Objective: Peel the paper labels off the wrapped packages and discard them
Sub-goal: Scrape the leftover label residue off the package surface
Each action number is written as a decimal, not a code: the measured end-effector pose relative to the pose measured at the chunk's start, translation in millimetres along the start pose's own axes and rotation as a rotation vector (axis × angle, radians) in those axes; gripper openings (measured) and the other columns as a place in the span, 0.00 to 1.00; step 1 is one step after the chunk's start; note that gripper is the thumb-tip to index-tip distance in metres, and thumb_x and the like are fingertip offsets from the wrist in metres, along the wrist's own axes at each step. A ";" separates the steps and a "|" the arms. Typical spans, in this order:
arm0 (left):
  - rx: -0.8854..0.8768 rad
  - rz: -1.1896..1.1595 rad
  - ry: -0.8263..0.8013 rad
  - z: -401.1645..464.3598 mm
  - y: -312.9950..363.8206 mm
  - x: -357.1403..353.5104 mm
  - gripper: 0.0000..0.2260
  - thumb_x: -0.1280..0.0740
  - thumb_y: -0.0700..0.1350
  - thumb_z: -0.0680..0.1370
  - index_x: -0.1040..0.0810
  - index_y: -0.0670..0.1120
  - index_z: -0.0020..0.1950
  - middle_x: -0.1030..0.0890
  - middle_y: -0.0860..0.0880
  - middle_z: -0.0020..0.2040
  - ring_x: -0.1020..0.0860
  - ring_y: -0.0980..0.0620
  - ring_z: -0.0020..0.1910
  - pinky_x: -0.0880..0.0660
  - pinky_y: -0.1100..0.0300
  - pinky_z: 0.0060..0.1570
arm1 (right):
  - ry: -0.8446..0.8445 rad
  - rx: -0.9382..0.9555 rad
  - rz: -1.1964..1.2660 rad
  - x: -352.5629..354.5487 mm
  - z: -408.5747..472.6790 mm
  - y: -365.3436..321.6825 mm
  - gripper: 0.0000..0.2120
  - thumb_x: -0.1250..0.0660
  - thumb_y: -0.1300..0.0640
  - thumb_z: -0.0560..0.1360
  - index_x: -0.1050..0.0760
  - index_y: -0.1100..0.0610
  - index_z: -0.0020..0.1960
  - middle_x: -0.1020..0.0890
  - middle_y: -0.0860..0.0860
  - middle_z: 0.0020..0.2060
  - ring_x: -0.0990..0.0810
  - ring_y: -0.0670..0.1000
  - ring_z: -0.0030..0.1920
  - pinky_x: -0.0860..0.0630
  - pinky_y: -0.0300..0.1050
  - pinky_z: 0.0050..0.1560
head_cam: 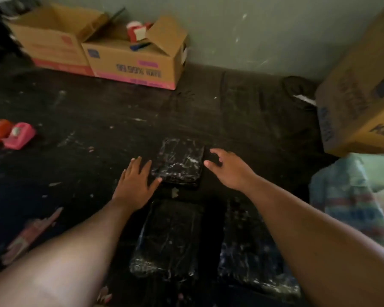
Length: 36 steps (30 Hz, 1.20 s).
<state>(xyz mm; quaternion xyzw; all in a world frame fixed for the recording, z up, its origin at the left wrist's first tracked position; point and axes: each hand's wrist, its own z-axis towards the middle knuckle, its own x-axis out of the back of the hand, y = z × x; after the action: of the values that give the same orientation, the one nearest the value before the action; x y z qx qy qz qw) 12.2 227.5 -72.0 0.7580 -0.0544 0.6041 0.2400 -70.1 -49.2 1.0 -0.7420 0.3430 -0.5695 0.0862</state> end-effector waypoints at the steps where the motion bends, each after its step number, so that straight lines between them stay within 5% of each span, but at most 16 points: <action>1: 0.028 -0.007 -0.025 -3.9 -17.0 -7.9 0.34 0.45 0.65 0.81 0.47 0.50 0.82 0.51 0.43 0.82 0.55 0.44 0.81 0.49 0.44 0.78 | -0.028 -0.022 0.023 -15.3 7.6 -7.3 0.30 0.42 0.34 0.77 0.42 0.41 0.76 0.29 0.56 0.68 0.23 0.55 0.62 0.25 0.48 0.57; 5: 0.045 0.005 -0.115 -10.1 -60.4 -37.0 0.33 0.49 0.65 0.81 0.50 0.52 0.82 0.56 0.46 0.83 0.57 0.45 0.81 0.51 0.43 0.78 | -0.032 -0.164 0.179 -67.5 35.5 -23.1 0.31 0.45 0.31 0.76 0.54 0.31 0.75 0.36 0.58 0.73 0.27 0.61 0.66 0.27 0.57 0.62; 10: -0.043 0.144 -0.116 -10.4 -83.8 -69.8 0.35 0.63 0.70 0.77 0.60 0.57 0.81 0.62 0.50 0.82 0.64 0.48 0.80 0.57 0.41 0.78 | 0.108 -0.309 0.236 -107.6 61.9 -27.1 0.32 0.47 0.28 0.75 0.57 0.29 0.74 0.37 0.60 0.74 0.37 0.64 0.73 0.36 0.64 0.70; 17: -0.045 0.130 -0.100 -8.5 -87.1 -74.7 0.35 0.58 0.71 0.79 0.60 0.57 0.82 0.63 0.51 0.82 0.67 0.49 0.79 0.60 0.42 0.78 | 0.169 -0.299 0.281 -130.3 79.0 -30.7 0.33 0.43 0.32 0.77 0.56 0.31 0.76 0.44 0.55 0.79 0.51 0.61 0.79 0.53 0.64 0.76; 22: -0.049 0.115 -0.102 -9.1 -87.0 -73.6 0.35 0.56 0.70 0.79 0.59 0.57 0.82 0.62 0.51 0.82 0.66 0.49 0.80 0.60 0.42 0.78 | 0.251 -0.302 0.398 -139.8 66.9 -55.2 0.28 0.40 0.39 0.79 0.48 0.30 0.75 0.38 0.58 0.72 0.32 0.60 0.71 0.32 0.57 0.70; 25: -0.050 0.113 -0.112 -7.9 -88.0 -72.8 0.35 0.56 0.70 0.79 0.59 0.57 0.82 0.62 0.51 0.82 0.66 0.49 0.79 0.61 0.42 0.77 | 0.298 -0.278 0.452 -129.9 59.6 -65.4 0.27 0.38 0.44 0.80 0.43 0.34 0.76 0.38 0.55 0.71 0.27 0.54 0.65 0.29 0.47 0.67; 28: -0.061 0.134 -0.123 -7.9 -89.6 -72.8 0.35 0.57 0.70 0.79 0.61 0.56 0.82 0.63 0.50 0.82 0.67 0.49 0.79 0.62 0.42 0.77 | 0.309 -0.258 0.521 -117.6 44.5 -61.9 0.25 0.37 0.45 0.80 0.39 0.35 0.75 0.33 0.50 0.69 0.23 0.43 0.47 0.24 0.35 0.49; 30: -0.072 0.144 -0.136 -8.1 -90.6 -71.9 0.35 0.58 0.70 0.79 0.61 0.56 0.82 0.64 0.50 0.82 0.67 0.49 0.79 0.62 0.42 0.77 | 0.343 -0.232 0.639 -111.9 25.2 -61.6 0.25 0.36 0.47 0.80 0.37 0.38 0.75 0.28 0.45 0.67 0.18 0.42 0.45 0.20 0.36 0.42; 33: -0.118 0.175 -0.163 -13.4 -91.0 -71.1 0.34 0.58 0.68 0.80 0.62 0.54 0.82 0.64 0.49 0.82 0.66 0.49 0.80 0.61 0.42 0.77 | 0.409 -0.206 0.757 -108.2 -7.8 -58.8 0.23 0.34 0.50 0.80 0.33 0.43 0.74 0.27 0.44 0.69 0.25 0.42 0.65 0.26 0.43 0.65; 36: -0.162 0.175 -0.151 -31.2 -90.8 -75.0 0.32 0.57 0.65 0.81 0.61 0.54 0.82 0.62 0.49 0.82 0.63 0.49 0.80 0.59 0.44 0.78 | 0.394 -0.177 0.789 -110.5 -41.7 -52.1 0.23 0.34 0.50 0.79 0.32 0.42 0.73 0.28 0.44 0.71 0.29 0.45 0.69 0.30 0.50 0.70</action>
<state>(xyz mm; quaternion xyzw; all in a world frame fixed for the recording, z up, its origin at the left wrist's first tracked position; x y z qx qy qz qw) -1.6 305.1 -164.9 0.7717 -0.1867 0.5577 0.2420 -99.3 67.9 -44.8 -0.4365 0.6569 -0.5919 0.1661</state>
